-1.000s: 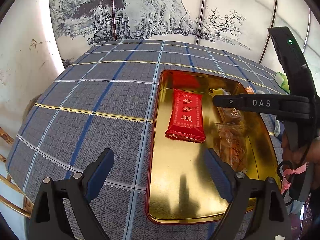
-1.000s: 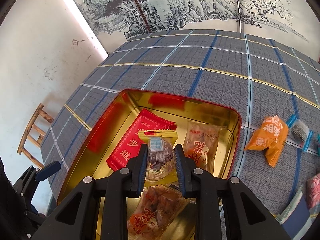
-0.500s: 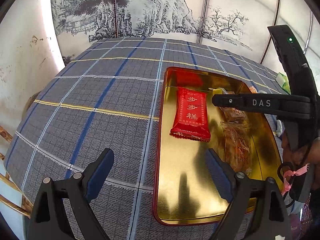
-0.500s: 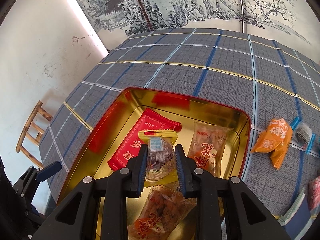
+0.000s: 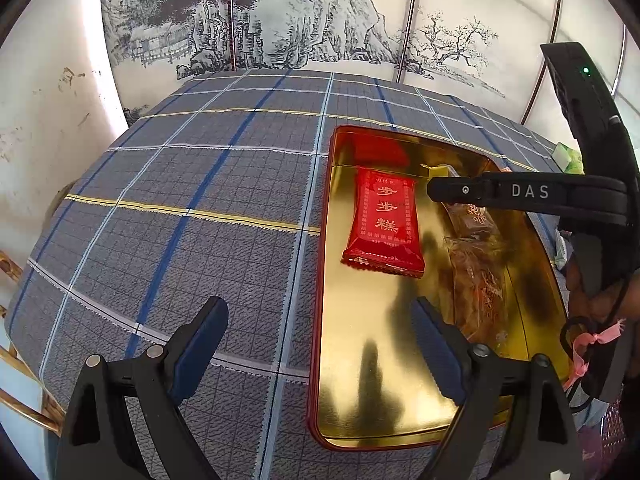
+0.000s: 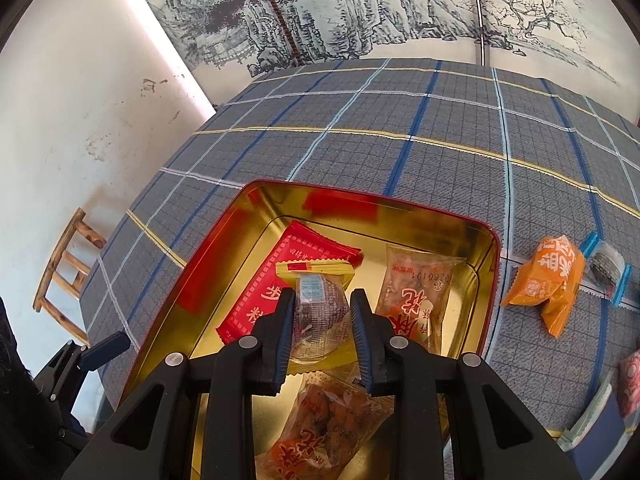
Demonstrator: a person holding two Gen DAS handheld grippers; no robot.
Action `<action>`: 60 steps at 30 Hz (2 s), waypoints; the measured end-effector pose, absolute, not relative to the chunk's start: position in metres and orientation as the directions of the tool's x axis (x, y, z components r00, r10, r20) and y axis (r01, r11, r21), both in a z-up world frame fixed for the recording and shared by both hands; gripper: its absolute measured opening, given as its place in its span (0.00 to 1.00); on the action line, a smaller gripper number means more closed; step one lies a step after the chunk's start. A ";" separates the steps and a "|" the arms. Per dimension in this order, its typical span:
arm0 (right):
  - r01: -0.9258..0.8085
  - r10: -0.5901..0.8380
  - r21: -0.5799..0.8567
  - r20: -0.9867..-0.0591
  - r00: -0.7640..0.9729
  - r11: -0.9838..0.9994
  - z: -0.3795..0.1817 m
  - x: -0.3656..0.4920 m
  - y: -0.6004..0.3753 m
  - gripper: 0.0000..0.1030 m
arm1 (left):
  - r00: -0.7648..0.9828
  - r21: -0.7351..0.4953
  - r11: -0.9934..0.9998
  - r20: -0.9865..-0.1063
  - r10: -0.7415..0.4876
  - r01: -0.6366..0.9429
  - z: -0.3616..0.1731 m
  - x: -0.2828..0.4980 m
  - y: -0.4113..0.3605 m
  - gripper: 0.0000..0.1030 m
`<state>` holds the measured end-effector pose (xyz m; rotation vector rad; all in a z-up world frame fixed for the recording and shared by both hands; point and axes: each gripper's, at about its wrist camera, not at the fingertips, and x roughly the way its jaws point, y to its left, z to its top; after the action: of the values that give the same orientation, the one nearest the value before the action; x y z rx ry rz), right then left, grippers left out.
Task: Organize snacks
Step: 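Lower the yellow-wrapped cake into the gold tin and open the right gripper, then grasp the orange snack packet with the left gripper and lift it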
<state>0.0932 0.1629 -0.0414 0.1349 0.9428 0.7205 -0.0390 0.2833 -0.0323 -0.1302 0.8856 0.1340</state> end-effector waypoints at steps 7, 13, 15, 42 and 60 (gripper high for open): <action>-0.510 0.640 0.425 -0.665 0.385 0.748 -0.039 0.089 0.159 0.35 | 0.623 -0.053 0.984 -0.780 0.067 -0.173 -0.034 -0.040 0.283 0.87; -0.503 0.663 0.450 -0.626 0.411 0.737 -0.038 0.079 0.145 0.39 | 0.622 -0.045 0.983 -0.779 0.076 -0.176 -0.033 -0.042 0.284 0.87; -0.494 0.666 0.458 -0.610 0.430 0.739 -0.039 0.073 0.134 0.39 | 0.624 -0.041 0.983 -0.777 0.080 -0.177 -0.031 -0.045 0.284 0.87; 0.086 0.158 0.316 -0.669 0.727 0.945 -0.122 0.010 -0.207 0.41 | 0.567 0.013 0.935 -0.798 -0.204 0.355 0.052 0.051 0.108 0.87; -0.003 0.271 0.405 -0.606 0.748 0.914 -0.122 0.005 -0.206 0.48 | 0.281 0.021 0.912 -0.954 -0.104 0.410 -0.050 0.195 0.070 0.43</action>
<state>0.0052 -0.2064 -0.1215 0.3977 0.7144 0.1542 0.1953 0.0699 -0.0504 0.2855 1.2423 -0.3510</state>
